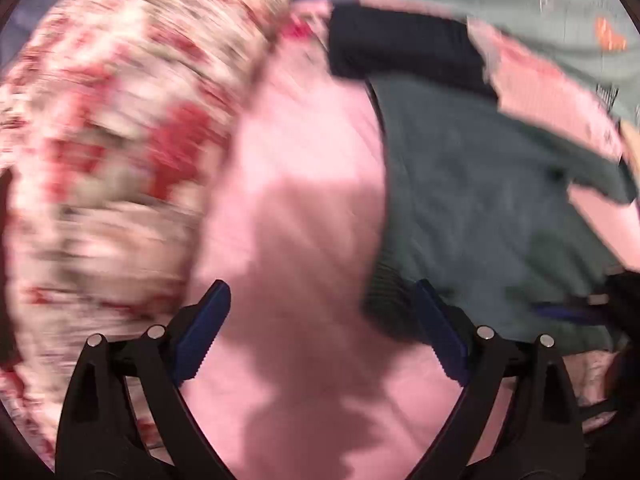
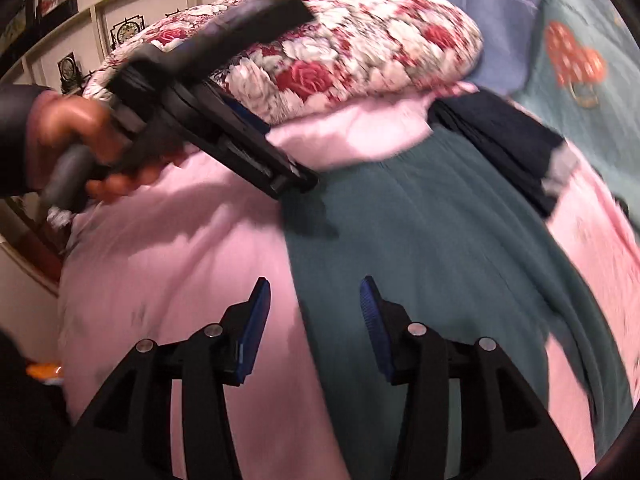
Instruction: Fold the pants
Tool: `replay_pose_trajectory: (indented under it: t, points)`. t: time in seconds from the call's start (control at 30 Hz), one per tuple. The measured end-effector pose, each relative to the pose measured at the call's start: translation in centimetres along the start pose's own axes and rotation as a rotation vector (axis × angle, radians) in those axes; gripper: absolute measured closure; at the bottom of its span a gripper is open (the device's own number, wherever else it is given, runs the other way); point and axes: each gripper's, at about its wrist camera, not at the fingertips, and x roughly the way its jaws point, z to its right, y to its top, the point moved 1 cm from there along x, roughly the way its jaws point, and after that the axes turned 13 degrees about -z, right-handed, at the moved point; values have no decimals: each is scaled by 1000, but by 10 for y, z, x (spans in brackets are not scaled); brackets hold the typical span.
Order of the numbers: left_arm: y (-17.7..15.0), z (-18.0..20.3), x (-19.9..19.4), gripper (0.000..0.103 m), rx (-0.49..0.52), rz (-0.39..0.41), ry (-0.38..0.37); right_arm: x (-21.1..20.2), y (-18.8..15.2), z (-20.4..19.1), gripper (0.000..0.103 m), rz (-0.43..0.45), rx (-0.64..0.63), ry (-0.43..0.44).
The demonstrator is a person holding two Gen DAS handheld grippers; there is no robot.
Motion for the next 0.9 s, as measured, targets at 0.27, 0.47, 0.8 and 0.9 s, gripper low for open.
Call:
replay_pose_trajectory:
  t: [0.27,0.47,0.8,0.9]
  points:
    - [-30,-44,-73,9,-55,134,68,69,50,4,84,-100,90,-4]
    - [-44,-80,-82,9,-107,153,86,34,61,-13,100,-39,142,66]
    - [-34,-75,-87,9,-120,186,89,37,43,-39,93,-89,167,152]
    - [-24,-42,-82,9,-37,192,59,-22,9,3,51,10,268,145]
